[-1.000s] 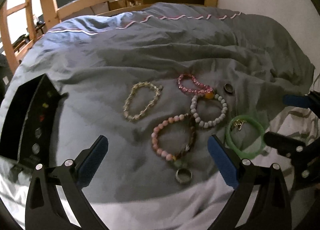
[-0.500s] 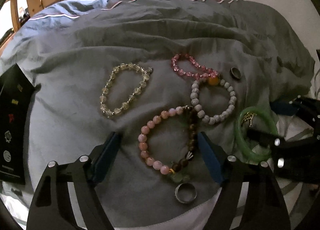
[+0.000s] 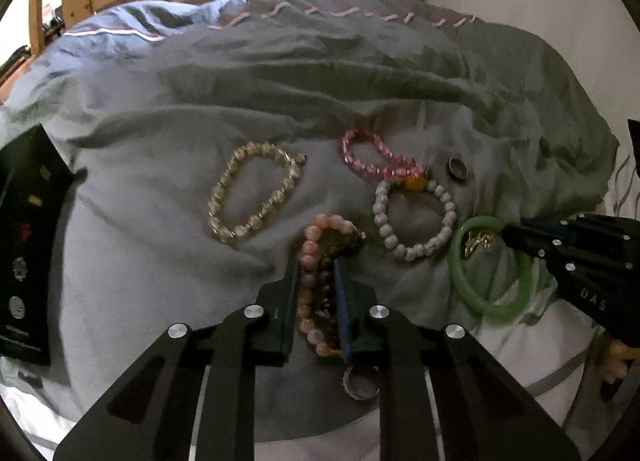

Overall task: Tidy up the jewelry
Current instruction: 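Grasp the pink-and-brown bead bracelet with the left tool while the right tool grasps the green jade bangle, then lift the bead bracelet with the left tool while the right tool carries the bangle toward the black box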

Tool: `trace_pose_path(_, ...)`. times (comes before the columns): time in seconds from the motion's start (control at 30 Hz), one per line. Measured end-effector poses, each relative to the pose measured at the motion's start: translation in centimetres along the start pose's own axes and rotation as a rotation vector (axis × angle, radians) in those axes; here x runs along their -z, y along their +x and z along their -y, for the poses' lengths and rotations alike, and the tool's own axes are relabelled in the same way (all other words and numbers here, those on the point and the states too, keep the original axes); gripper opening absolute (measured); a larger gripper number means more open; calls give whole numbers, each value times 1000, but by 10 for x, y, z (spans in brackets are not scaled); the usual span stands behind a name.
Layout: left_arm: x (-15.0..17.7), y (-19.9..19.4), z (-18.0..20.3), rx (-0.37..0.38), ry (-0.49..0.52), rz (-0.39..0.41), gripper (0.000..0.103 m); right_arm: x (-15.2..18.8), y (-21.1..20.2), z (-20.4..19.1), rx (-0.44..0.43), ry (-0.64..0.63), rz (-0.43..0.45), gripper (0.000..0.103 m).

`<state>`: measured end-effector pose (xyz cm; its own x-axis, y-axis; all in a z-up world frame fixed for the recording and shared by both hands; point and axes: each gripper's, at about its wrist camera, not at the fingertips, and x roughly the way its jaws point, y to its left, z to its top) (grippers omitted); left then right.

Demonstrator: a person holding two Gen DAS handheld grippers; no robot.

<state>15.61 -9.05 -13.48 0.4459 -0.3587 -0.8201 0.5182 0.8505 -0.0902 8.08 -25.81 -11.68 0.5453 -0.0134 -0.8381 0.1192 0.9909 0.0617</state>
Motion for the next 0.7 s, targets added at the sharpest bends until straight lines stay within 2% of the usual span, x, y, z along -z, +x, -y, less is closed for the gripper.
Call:
trace_pose_path(0.07,-2,-4,0,4,-3,13,16,-3,-8,1,-12,12,41,9)
trace_pose_path(0.13,-3,-9,0,3,-2,32,16,-6,-19,1,-21,22,90,1)
trace_pose_path(0.17,-3,-12,1,1,0,41,16,-7,-25,2,-31,28,114,1)
trace_pose_path(0.23,-4,-18,3,-5,4,55,4,-12,-33,5,-46,41,148,1)
trace_pose_path(0.37,-5,-23,7,-11,16,73,2,-12,-31,6,-74,45,124,1)
trace_pose_path(0.57,-4,-19,7,-1,25,53,1,-6,-22,-3,-80,1,85,3)
trace_pose_path(0.63,-4,-14,6,-3,18,32,1,-4,-16,-7,-70,-12,67,15)
trace_pose_path(0.7,-2,-5,5,7,13,1,2,-2,-18,-11,-91,-21,81,47)
